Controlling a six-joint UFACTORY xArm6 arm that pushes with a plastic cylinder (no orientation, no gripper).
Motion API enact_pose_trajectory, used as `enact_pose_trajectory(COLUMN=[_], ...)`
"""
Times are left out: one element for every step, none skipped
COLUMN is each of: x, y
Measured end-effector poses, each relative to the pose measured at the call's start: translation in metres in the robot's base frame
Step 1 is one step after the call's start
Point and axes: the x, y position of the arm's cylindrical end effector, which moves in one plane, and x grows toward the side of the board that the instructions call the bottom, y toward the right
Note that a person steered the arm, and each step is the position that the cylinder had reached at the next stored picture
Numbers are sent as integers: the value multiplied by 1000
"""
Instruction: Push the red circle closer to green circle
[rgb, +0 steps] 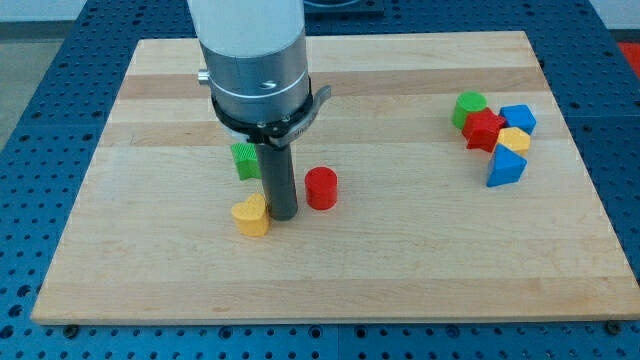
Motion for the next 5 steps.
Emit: enact_pose_trajectory(x=[-8, -13, -13, -14, -26], y=[4, 18, 43, 67, 86])
